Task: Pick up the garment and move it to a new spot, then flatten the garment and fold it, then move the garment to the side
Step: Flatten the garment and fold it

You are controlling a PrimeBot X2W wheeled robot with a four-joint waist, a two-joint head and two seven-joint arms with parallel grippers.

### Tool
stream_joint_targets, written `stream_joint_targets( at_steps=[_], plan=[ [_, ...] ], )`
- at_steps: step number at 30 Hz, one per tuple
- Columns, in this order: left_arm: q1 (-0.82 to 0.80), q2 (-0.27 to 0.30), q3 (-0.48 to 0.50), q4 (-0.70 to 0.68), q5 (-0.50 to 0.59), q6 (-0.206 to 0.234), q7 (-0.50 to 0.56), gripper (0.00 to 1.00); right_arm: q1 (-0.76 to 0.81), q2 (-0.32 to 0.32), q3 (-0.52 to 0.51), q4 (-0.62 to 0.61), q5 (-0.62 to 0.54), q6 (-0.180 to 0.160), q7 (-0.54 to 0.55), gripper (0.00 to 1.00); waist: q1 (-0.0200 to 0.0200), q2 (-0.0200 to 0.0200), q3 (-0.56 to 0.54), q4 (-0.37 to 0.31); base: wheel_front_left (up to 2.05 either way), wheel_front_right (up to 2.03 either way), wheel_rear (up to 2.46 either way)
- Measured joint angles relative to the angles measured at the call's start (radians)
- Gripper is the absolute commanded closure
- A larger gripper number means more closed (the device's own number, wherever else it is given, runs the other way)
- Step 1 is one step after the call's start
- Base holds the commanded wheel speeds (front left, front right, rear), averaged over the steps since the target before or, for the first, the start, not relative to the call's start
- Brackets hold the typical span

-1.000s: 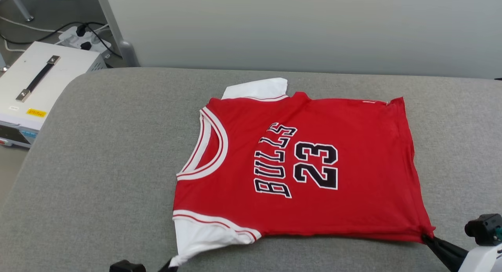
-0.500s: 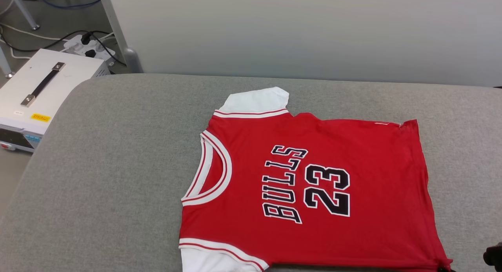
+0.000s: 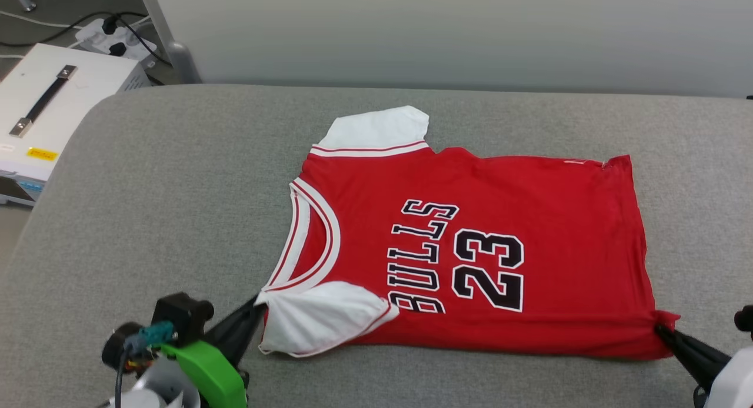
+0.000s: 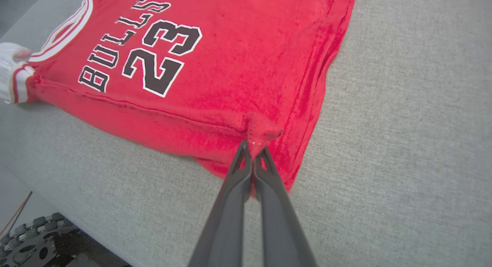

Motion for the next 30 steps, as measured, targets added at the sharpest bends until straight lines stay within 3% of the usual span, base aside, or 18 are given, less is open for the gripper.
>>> stream_joint_targets(
  at_steps=[7, 12, 19, 30],
  plan=[
    [-0.207, 0.005, -0.005, 0.084, 0.035, -0.068, 0.049, 1.0, -0.115, 0.026, -0.032, -0.008, -0.014, 0.0, 0.048, 1.0, 0.0, 0.0, 0.072, -0.028, 0.0, 0.0, 0.0],
    [-0.324, -0.001, -0.031, 0.175, 0.041, -0.093, 0.051, 1.0, -0.208, 0.05, -0.012, 0.026, -0.022, 0.0, 0.079, 1.0, 0.0001, 0.0, 0.127, -0.052, 0.0, 0.0, 0.0],
    [-0.455, -0.026, -0.106, 0.331, 0.038, -0.102, 0.012, 1.0, -0.334, 0.065, 0.03, 0.099, -0.02, 0.0, 0.094, 1.0, 0.0002, 0.0, 0.202, -0.08, 0.0, 0.0, 0.0],
    [-0.558, -0.071, -0.318, 0.532, -0.064, -0.104, -0.061, 1.0, -0.462, 0.096, 0.148, 0.26, -0.014, 0.0, 0.098, 1.0, 0.0002, 0.0, 0.267, -0.087, 0.0, 0.0, 0.0]
  ],
)
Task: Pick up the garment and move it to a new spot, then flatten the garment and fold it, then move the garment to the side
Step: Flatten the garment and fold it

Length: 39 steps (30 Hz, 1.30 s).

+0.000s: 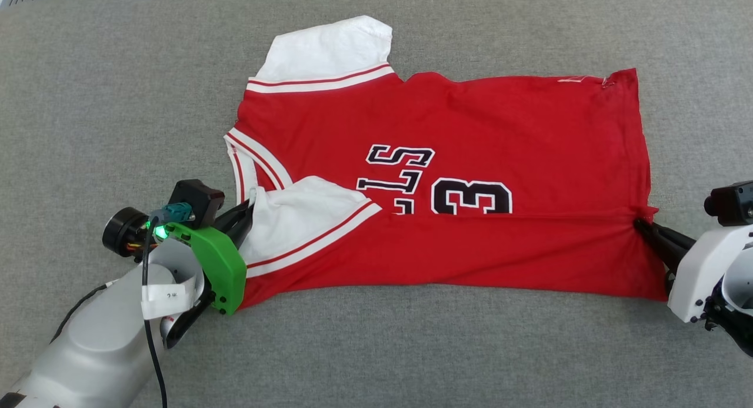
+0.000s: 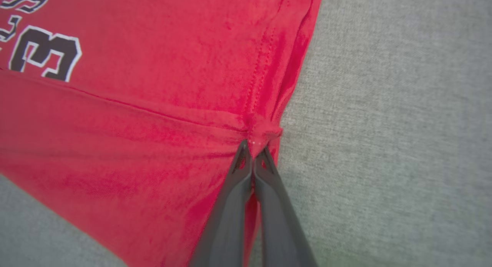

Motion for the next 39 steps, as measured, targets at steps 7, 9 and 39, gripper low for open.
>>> stream_joint_targets(
  at_steps=[7, 9, 39],
  plan=[
    [-0.035, -0.013, -0.073, 0.073, -0.083, 0.0, -0.066, 0.0, -0.022, 0.002, 0.044, 0.034, 0.004, 0.0, -0.058, 0.16, 0.0, 0.0, -0.017, 0.004, 0.0, 0.0, 0.0],
    [-0.037, -0.011, -0.086, 0.082, -0.094, 0.0, -0.075, 0.0, -0.022, 0.001, 0.049, 0.031, 0.011, 0.0, -0.08, 0.0, 0.0, 0.0, -0.029, 0.005, 0.0, 0.0, 0.0],
    [-0.24, 0.114, -0.305, -0.138, -0.486, 0.0, 0.7, 0.0, 0.098, -0.012, -0.069, -0.114, -0.035, 0.0, -0.108, 0.0, -0.0002, 0.0, -0.174, 0.071, 0.0, 0.0, 0.0]
  ],
)
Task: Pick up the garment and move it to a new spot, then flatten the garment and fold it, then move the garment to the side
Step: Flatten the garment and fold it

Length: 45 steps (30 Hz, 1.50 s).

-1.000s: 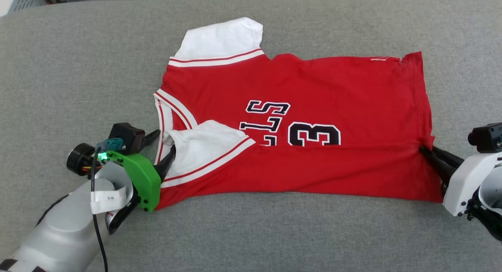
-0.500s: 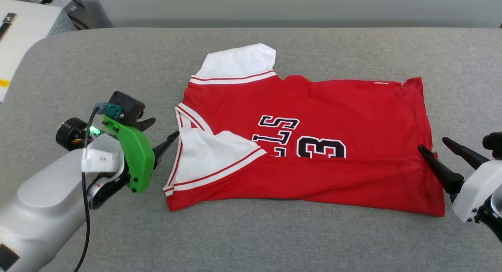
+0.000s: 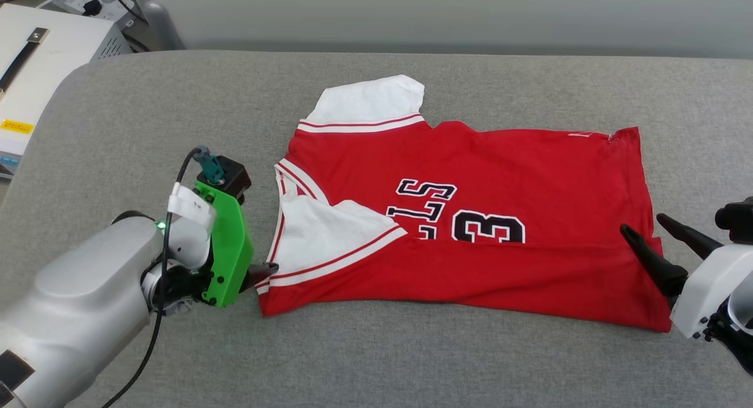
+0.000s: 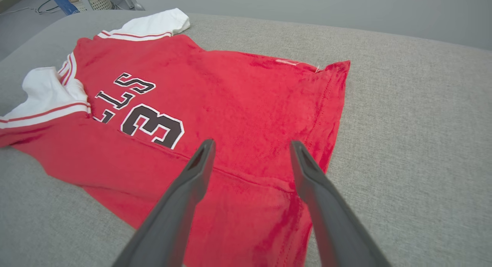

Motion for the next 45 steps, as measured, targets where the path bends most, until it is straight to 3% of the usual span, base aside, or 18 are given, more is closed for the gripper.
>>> stream_joint_targets(
  at_steps=[10, 17, 18, 19, 28, 35, 40, 45],
  plan=[
    [0.047, -0.069, -0.017, 0.107, -0.028, 0.0, 0.055, 0.0, 0.007, 0.029, -0.006, -0.008, -0.012, 0.0, 0.029, 0.0, 0.0, 0.0, 0.027, -0.025, 0.0, 0.0, 0.0],
    [0.053, -0.085, -0.014, 0.152, -0.015, 0.0, 0.063, 0.0, -0.013, 0.037, -0.003, -0.01, -0.016, 0.0, 0.035, 0.0, 0.0, 0.0, 0.047, -0.043, 0.0, 0.0, 0.0],
    [0.053, -0.086, -0.014, 0.152, -0.008, 0.0, 0.065, 0.64, -0.013, 0.036, -0.003, -0.01, -0.016, 0.0, 0.035, 0.0, 0.0, 0.0, 0.048, -0.044, 0.0, 0.0, 0.0],
    [0.053, -0.086, -0.014, 0.151, 0.01, 0.0, 0.065, 1.0, -0.014, 0.035, -0.003, -0.01, -0.017, 0.0, 0.035, 0.0, 0.0, 0.0, 0.046, -0.044, 0.0, 0.0, 0.0],
    [0.074, -0.081, -0.024, 0.124, 0.037, 0.0, -0.013, 1.0, -0.053, -0.042, -0.002, -0.047, -0.075, 0.0, 0.136, 0.0, 0.0, 0.0, 0.011, -0.037, 0.0, 0.0, 0.0],
    [0.073, -0.045, -0.031, 0.051, 0.039, 0.0, -0.072, 1.0, -0.086, -0.137, -0.003, -0.11, -0.048, 0.0, 0.384, 0.0, 0.0, 0.0, -0.016, -0.026, 0.0, 0.0, 0.0],
    [0.071, -0.024, -0.032, 0.01, 0.045, 0.0, -0.087, 1.0, -0.093, -0.146, -0.002, -0.122, -0.015, 0.0, 0.533, 0.0, 0.0, 0.0, -0.016, -0.018, 0.0, 0.0, 0.0],
    [0.061, -0.021, -0.035, -0.006, 0.083, 0.0, -0.088, 1.0, -0.087, -0.132, 0.015, -0.083, -0.007, 0.0, 0.607, 0.0, 0.0, 0.0, 0.0, -0.008, 0.0, 0.0, 0.0]
  ],
)
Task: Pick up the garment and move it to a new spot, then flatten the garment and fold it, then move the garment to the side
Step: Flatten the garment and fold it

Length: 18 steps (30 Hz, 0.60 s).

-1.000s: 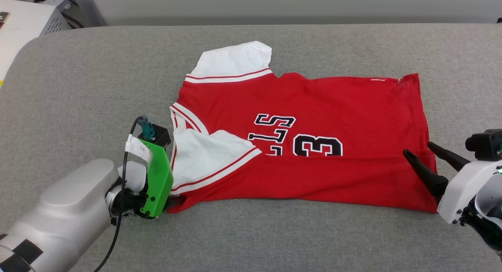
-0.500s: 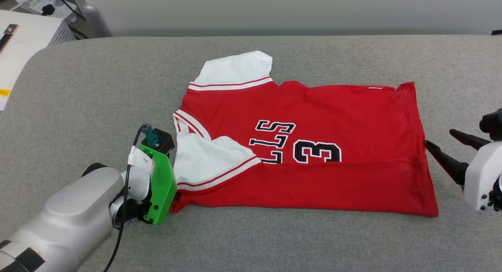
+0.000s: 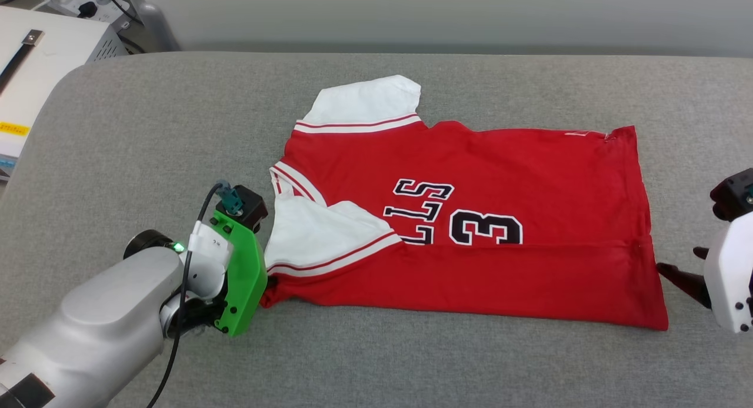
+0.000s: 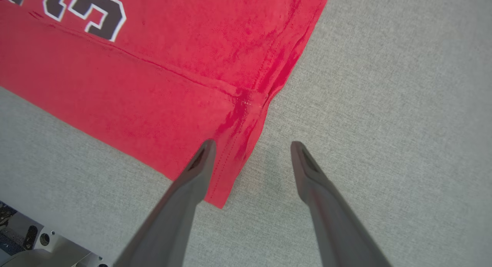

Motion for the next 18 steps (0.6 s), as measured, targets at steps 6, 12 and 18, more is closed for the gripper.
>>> stream_joint_targets(
  at_steps=[6, 12, 18],
  plan=[
    [-0.012, -0.001, -0.002, -0.012, 0.009, 0.0, -0.008, 1.0, 0.035, 0.063, 0.016, 0.102, 0.0, 0.0, 0.004, 0.0, 0.0, 0.0, 0.026, 0.014, 0.0, 0.0, 0.0],
    [-0.014, -0.002, -0.003, -0.014, 0.021, 0.0, -0.012, 1.0, 0.039, 0.124, 0.04, 0.198, 0.0, 0.0, -0.032, 0.0, 0.0, 0.0, 0.041, 0.021, 0.0, 0.0, 0.0],
    [-0.01, -0.005, -0.004, -0.006, 0.02, 0.0, -0.022, 1.0, 0.037, 0.129, 0.068, 0.235, 0.01, 0.0, -0.087, 1.0, 0.0, 0.0, 0.038, 0.018, 0.0, 0.0, 0.0]
  ],
)
